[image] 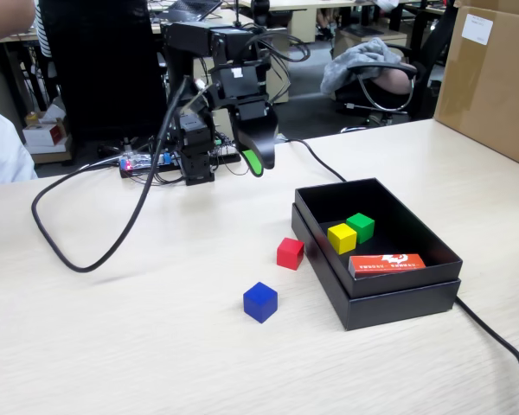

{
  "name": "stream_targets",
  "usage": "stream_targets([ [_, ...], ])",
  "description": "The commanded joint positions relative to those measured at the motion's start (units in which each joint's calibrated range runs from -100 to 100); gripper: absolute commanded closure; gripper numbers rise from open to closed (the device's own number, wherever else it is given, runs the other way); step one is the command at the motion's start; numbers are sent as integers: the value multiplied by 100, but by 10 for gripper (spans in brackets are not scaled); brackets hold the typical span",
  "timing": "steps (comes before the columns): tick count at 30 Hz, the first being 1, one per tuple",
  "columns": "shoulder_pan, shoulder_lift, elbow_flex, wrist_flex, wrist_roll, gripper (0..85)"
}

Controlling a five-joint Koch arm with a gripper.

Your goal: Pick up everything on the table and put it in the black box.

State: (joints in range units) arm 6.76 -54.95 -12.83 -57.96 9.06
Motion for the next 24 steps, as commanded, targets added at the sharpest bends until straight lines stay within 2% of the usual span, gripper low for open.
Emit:
stream_targets([
  [1, -93, -718, -132, 314, -83, 352],
  [7, -327, -1476, -1011, 504, -161, 352],
  [13, -352, -1430, -984, 504, -171, 352],
  [18, -313, -581, -386, 504, -278, 362],
  [19, -274, 28, 31, 504, -381, 363],
  [24, -239, 1290, 1029, 478, -469, 374],
])
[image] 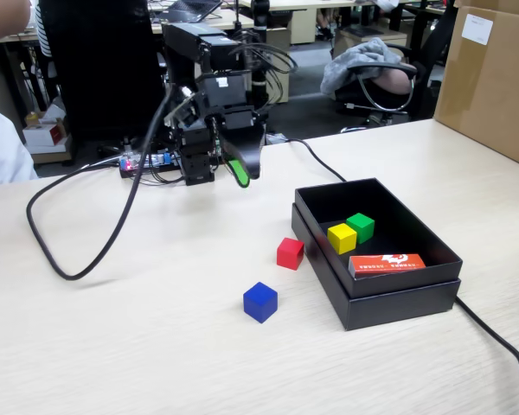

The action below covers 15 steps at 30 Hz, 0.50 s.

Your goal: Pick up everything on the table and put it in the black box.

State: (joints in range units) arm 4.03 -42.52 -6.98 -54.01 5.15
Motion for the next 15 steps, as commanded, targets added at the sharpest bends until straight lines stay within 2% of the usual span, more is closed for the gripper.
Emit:
stream_targets([
  [1, 59, 483, 753, 57, -127, 376],
  [9, 205, 2537, 1922, -470, -352, 378],
  [15, 278, 3535, 2212, -824, -347, 375],
])
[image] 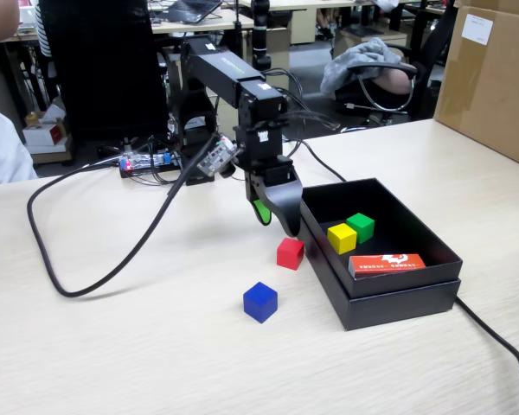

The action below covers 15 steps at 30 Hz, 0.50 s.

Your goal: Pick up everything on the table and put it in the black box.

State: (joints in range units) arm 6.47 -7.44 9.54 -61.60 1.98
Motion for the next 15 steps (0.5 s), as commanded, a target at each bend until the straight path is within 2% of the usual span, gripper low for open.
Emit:
stream_targets([
  [1, 39, 165, 687, -134, -24, 375],
  [15, 103, 1668, 1557, -177, -15, 378],
])
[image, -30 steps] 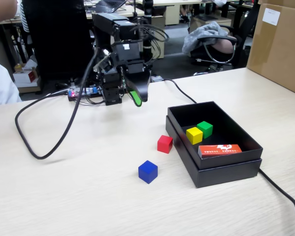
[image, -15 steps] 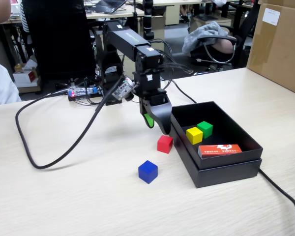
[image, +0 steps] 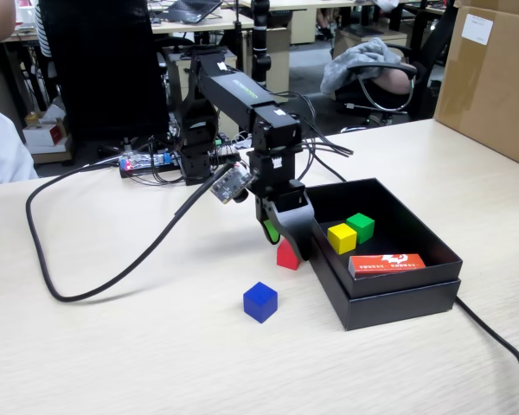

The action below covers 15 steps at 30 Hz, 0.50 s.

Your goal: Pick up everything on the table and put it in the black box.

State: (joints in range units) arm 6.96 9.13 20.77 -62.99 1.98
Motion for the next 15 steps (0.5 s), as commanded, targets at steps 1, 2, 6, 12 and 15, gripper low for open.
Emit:
stream_targets([
  [1, 59, 114, 462, -38, -15, 378],
  [2, 59, 195, 480, -38, -10, 380],
  [6, 59, 401, 516, -90, 0, 411],
  [12, 49, 619, 716, -366, 29, 577],
  [15, 49, 631, 716, -461, 44, 710],
])
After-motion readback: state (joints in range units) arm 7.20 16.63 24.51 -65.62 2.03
